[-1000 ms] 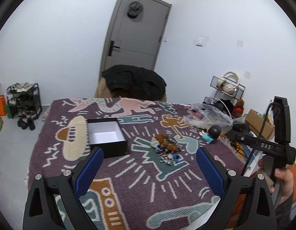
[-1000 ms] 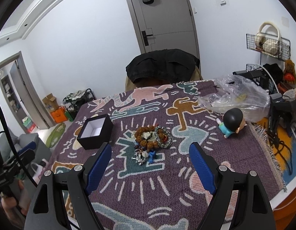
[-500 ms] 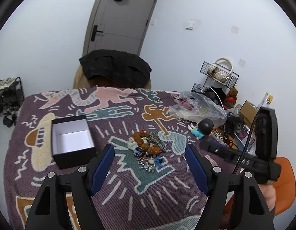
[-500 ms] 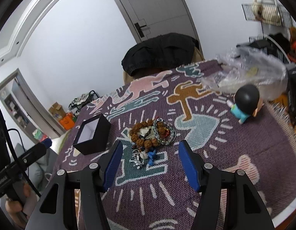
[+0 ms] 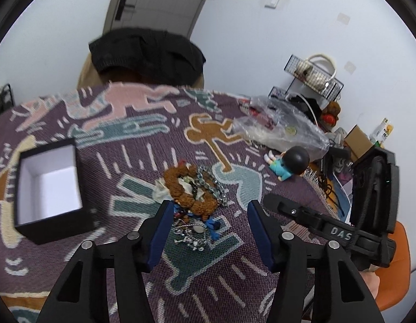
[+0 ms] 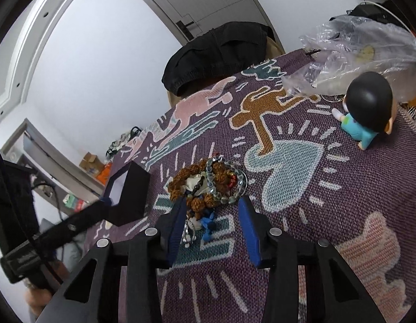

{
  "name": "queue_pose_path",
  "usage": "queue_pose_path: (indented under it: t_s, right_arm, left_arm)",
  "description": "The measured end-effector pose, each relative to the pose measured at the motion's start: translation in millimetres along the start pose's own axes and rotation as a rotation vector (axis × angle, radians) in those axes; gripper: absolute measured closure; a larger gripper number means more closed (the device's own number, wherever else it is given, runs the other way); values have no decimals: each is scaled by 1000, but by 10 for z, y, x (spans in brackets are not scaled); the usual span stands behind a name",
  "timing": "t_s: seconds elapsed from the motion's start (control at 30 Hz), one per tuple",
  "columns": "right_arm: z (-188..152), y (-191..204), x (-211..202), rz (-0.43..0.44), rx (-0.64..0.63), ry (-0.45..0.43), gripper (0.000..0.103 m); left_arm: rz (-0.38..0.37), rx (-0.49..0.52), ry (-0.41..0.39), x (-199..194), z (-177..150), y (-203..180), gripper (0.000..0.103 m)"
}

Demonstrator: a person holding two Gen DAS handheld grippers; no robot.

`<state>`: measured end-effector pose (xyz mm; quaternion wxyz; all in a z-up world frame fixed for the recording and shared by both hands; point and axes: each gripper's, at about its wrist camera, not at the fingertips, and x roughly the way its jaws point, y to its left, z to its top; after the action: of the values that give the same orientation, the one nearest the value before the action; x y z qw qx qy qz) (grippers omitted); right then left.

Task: Organize jewelry

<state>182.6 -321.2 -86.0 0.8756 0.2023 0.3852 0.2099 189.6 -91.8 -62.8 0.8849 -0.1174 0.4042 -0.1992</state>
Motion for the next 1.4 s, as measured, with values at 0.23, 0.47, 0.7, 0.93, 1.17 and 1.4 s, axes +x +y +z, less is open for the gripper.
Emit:
queue_pose_path:
  t_s: [0.23,0.47,0.7,0.93,1.17,1.4]
  right_arm:
    - [57,-132,163,27,51,9,61]
    - [81,-272,292,39,88,25,61]
    - [109,-339,370,52,100,38,61]
    - [113,-357,356,58,109,38,61]
    - [156,-258,342,58,96,36,61]
    - [194,-85,501,30,31,87,61]
  left_arm:
    - [-3,-90,102,426,64,176,55]
    - [0,-160,139,647,93,350,55]
    - [10,-171,154,814,131,368,65]
    - [35,-118,133,700,195,282,76]
    - [16,-94,65,427,299,199,84]
    - [7,-102,27,247,344,263,84]
